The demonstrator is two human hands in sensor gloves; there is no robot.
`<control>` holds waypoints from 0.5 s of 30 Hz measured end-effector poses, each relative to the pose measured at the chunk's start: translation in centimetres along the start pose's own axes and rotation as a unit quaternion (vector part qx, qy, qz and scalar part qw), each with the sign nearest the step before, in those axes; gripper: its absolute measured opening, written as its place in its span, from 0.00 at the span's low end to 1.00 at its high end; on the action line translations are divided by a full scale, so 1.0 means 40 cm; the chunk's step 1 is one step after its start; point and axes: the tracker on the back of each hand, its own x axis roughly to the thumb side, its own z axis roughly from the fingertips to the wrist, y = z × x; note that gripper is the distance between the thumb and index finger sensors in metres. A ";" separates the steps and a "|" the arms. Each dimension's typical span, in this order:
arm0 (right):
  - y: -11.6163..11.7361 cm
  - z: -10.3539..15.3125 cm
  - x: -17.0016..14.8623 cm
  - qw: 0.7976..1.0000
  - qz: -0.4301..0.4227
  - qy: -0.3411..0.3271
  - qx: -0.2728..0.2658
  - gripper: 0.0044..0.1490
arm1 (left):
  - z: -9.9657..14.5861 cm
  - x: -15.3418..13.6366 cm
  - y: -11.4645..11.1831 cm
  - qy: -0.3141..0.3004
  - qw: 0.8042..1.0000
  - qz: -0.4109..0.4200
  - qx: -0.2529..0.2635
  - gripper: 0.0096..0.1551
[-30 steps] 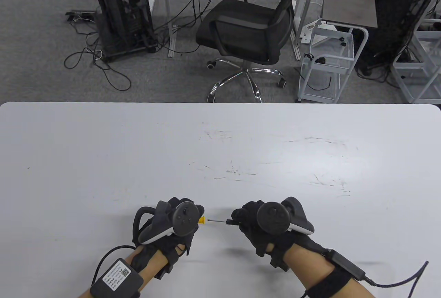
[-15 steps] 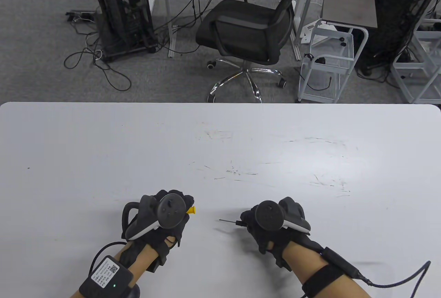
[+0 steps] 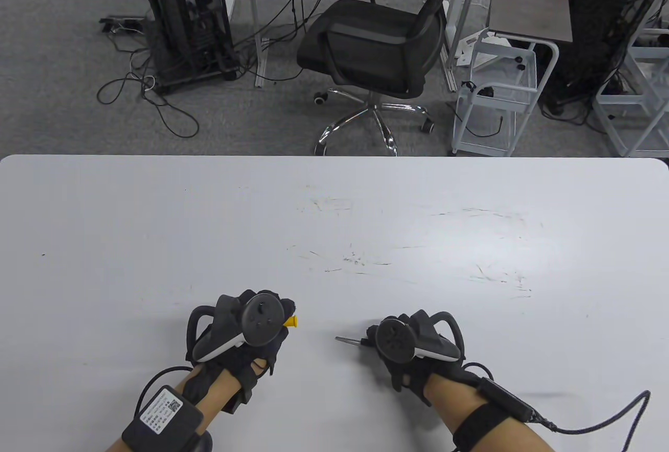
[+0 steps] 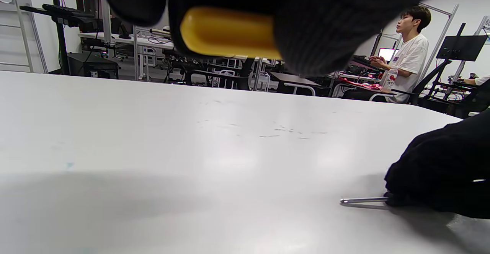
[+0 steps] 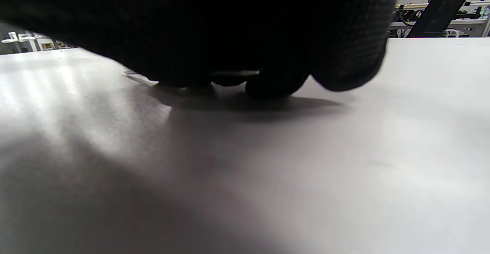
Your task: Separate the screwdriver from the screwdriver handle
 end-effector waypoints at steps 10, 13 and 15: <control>-0.001 0.000 -0.002 1.000 -0.001 0.007 0.005 0.31 | 0.000 0.000 -0.001 0.004 1.000 -0.004 -0.001 0.30; -0.001 0.000 -0.002 1.000 -0.001 0.008 0.007 0.32 | 0.000 0.000 0.000 0.005 1.000 -0.004 -0.002 0.30; -0.002 0.000 -0.002 1.000 -0.001 0.008 0.008 0.32 | 0.000 0.001 0.000 0.006 1.000 -0.006 -0.004 0.30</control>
